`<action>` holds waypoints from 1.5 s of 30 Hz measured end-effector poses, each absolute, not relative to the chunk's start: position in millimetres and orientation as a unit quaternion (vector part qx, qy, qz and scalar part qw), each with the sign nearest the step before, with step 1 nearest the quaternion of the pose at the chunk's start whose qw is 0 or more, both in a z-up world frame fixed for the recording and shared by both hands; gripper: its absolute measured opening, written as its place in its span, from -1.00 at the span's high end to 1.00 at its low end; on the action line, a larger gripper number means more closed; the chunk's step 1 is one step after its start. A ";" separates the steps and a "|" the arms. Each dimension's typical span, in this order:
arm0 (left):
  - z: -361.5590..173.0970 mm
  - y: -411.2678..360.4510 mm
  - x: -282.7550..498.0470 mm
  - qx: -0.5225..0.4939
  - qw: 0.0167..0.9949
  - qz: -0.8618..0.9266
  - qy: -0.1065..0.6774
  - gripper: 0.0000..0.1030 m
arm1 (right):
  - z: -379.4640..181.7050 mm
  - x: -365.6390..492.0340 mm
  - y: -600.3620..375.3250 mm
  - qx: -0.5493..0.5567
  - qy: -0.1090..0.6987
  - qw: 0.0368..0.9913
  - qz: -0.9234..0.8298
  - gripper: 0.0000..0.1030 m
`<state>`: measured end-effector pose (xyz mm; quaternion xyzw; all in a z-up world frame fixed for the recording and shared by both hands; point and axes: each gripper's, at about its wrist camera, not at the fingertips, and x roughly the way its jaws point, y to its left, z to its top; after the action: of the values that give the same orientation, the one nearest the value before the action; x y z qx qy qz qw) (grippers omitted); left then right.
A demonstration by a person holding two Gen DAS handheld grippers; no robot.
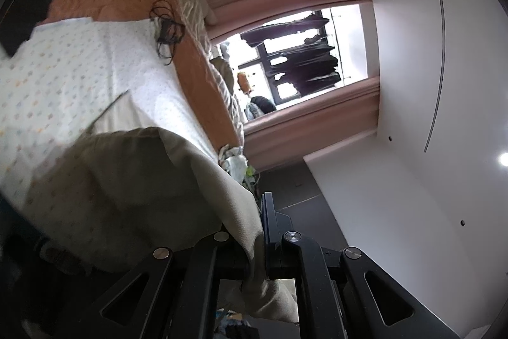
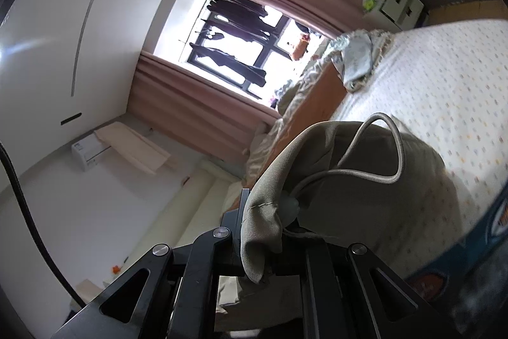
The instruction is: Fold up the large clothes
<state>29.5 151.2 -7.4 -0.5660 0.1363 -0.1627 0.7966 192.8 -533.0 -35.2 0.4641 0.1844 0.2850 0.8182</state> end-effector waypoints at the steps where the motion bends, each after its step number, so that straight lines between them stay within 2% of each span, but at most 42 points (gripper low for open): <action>1: -4.1 152.4 38.9 -0.564 0.798 -0.160 0.137 0.90 | -32.7 201.8 -531.3 0.464 0.177 0.820 0.284 0.80; 7: 10.6 161.8 95.8 -0.554 0.805 -0.152 0.150 0.90 | -27.0 242.4 -521.4 0.461 0.143 0.832 0.274 0.80; 16: 0.3 181.1 182.8 -0.550 0.805 -0.128 0.181 0.89 | -30.5 326.2 -503.7 0.479 0.151 0.825 0.259 0.80; 36: -106.9 204.9 346.5 -0.553 0.780 -0.075 0.282 0.88 | -108.6 474.4 -469.4 0.479 0.228 0.821 0.211 0.79; 38: -123.3 204.9 359.5 -0.558 0.770 -0.065 0.304 0.78 | -123.1 486.0 -467.2 0.483 0.240 0.819 0.198 0.71; 39: -133.0 204.7 366.3 -0.558 0.763 -0.057 0.321 0.50 | -129.7 491.1 -466.2 0.482 0.250 0.818 0.188 0.61; 40: -140.0 204.9 370.7 -0.560 0.758 -0.054 0.330 0.03 | -136.9 496.7 -464.8 0.481 0.263 0.817 0.179 0.19; 41: -149.1 205.0 374.0 -0.564 0.751 -0.051 0.338 -0.22 | -144.3 502.5 -463.0 0.481 0.278 0.813 0.176 -0.09; 42: -154.8 205.4 374.3 -0.567 0.748 -0.047 0.340 -0.53 | -150.7 506.4 -462.3 0.484 0.290 0.808 0.171 -0.51; 43: -160.7 206.0 371.5 -0.570 0.746 -0.036 0.343 -0.57 | -156.5 506.6 -463.3 0.487 0.295 0.807 0.159 -0.64; 45: -164.5 206.8 364.8 -0.574 0.745 -0.038 0.338 -0.57 | -162.4 503.0 -464.8 0.474 0.301 0.817 0.127 -0.64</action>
<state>364.8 206.8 -164.5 -0.5736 0.3378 -0.0377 0.7453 503.0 -464.8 -162.4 0.4741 0.3013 0.1271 0.8175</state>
